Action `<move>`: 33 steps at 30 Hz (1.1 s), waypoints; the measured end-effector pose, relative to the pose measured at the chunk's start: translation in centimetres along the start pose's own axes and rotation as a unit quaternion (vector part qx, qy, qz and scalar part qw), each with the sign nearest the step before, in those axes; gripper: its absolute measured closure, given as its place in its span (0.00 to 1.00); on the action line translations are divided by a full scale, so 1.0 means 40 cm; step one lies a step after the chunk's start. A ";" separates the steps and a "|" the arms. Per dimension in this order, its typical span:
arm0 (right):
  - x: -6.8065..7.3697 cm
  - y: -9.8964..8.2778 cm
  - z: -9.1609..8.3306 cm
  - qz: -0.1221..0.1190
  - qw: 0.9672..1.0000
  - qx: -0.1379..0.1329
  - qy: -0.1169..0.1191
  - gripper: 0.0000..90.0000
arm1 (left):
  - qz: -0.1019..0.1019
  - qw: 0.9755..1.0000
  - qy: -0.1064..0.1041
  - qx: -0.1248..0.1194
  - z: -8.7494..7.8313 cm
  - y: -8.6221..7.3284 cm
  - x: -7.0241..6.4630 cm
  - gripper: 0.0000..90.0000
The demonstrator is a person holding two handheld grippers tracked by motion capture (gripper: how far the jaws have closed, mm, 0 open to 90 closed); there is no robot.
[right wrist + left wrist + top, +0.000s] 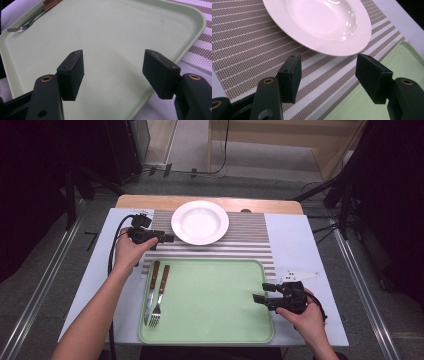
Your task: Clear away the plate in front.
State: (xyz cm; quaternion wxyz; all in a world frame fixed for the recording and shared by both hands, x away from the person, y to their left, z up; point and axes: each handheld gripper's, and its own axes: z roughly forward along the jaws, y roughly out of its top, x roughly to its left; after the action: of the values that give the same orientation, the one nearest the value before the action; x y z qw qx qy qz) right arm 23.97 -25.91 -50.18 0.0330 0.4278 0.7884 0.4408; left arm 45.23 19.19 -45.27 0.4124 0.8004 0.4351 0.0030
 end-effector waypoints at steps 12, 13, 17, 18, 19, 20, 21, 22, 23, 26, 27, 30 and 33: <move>-0.003 -0.001 0.002 0.001 1.000 -0.001 0.003 0.36 | 0.000 1.000 0.016 0.006 0.027 0.055 0.029 0.41; -0.003 -0.001 0.002 0.000 1.000 -0.002 0.002 0.36 | -0.001 1.000 0.015 0.007 0.030 0.059 0.033 0.41; -0.004 -0.001 0.002 0.002 1.000 -0.001 0.002 0.36 | -0.011 1.000 0.023 0.009 0.043 0.078 0.050 0.41; -0.004 -0.001 0.002 0.001 1.000 -0.002 0.002 0.36 | -0.012 1.000 0.024 0.008 0.045 0.080 0.053 0.41; -0.004 -0.001 0.002 0.002 1.000 -0.001 0.002 0.36 | -0.013 1.000 0.025 0.008 0.049 0.084 0.057 0.41; -0.004 -0.002 0.002 0.002 1.000 0.000 0.002 0.36 | -0.012 1.000 0.026 0.010 0.052 0.088 0.061 0.41; -0.005 -0.002 0.002 0.000 1.000 -0.001 0.001 0.36 | -0.012 0.999 0.031 0.010 0.058 0.091 0.064 0.41; -0.004 -0.002 0.002 0.000 1.000 0.000 0.001 0.36 | -0.014 0.999 0.031 0.008 0.062 0.095 0.067 0.41; -0.004 -0.002 0.003 -0.002 1.000 0.001 0.000 0.36 | -0.018 0.999 0.031 0.006 0.068 0.098 0.070 0.41; -0.005 -0.004 0.005 -0.007 1.000 0.003 -0.006 0.36 | -0.018 0.999 0.043 -0.004 0.085 0.109 0.068 0.41; -0.005 -0.005 0.005 -0.007 1.000 0.002 -0.006 0.36 | -0.020 0.999 0.043 -0.006 0.089 0.111 0.068 0.41; -0.004 -0.005 0.005 -0.008 1.000 0.001 -0.006 0.36 | -0.021 0.999 0.047 -0.004 0.107 0.119 0.071 0.41; -0.003 -0.005 0.003 -0.007 1.000 0.000 -0.006 0.36 | -0.024 0.998 0.059 -0.005 0.123 0.126 0.075 0.41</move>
State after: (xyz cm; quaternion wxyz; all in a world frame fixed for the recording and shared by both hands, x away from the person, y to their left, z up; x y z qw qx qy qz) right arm 23.99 -25.97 -50.44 0.0410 0.4247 0.7912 0.4381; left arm 52.36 16.64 -46.24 0.3902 0.7860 0.4777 0.0427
